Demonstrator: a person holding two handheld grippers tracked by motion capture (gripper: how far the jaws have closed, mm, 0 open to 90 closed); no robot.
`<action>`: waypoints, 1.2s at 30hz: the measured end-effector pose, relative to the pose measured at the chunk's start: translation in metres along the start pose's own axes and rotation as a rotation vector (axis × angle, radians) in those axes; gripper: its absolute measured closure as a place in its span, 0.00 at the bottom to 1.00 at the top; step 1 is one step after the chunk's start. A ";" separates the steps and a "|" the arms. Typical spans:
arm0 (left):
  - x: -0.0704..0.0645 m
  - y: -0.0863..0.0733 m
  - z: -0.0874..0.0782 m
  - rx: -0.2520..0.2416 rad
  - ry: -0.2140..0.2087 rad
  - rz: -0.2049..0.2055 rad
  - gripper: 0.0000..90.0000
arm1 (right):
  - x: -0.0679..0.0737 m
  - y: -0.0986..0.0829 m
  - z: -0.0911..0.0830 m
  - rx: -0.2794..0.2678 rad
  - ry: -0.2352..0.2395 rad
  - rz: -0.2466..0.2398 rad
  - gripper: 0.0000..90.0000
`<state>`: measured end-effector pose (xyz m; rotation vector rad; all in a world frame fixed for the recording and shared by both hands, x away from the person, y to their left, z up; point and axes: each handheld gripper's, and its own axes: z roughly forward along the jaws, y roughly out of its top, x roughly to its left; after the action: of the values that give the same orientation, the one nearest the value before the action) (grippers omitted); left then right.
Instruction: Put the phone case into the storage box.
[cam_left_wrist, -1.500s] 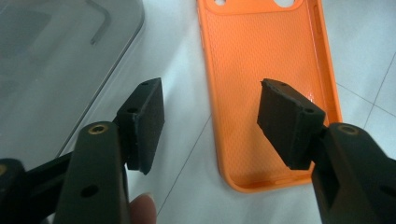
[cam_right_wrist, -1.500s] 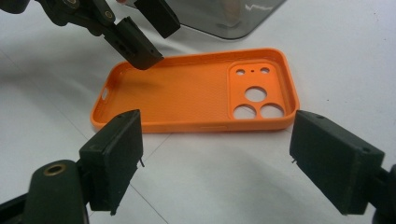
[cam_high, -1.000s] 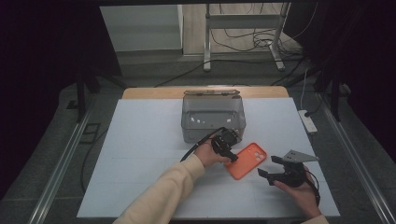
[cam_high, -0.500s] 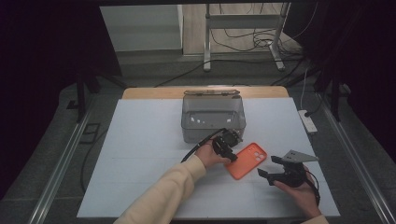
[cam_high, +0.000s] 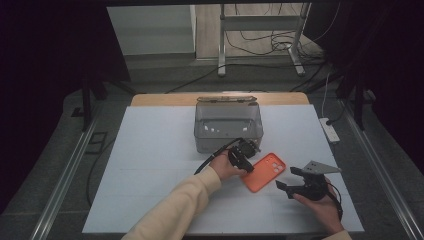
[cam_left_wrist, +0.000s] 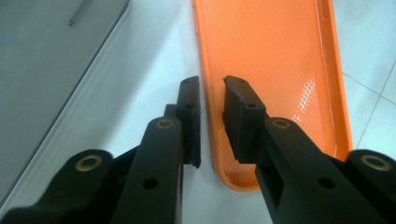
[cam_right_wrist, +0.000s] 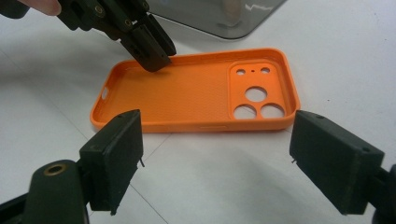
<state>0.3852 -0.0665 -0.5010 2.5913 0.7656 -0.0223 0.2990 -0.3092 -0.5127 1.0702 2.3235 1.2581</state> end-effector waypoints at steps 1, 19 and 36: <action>-0.001 0.000 0.000 0.001 0.000 -0.003 0.87 | 0.000 0.000 0.000 0.002 -0.002 -0.001 0.19; -0.002 0.001 -0.001 0.006 0.019 -0.028 0.95 | 0.000 0.000 0.000 0.001 0.001 0.001 0.19; -0.003 -0.001 -0.001 -0.012 0.054 -0.009 0.98 | -0.001 0.000 -0.001 -0.008 -0.006 0.004 0.19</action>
<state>0.3822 -0.0666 -0.5004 2.5862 0.7936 0.0496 0.2993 -0.3106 -0.5124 1.0753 2.3108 1.2631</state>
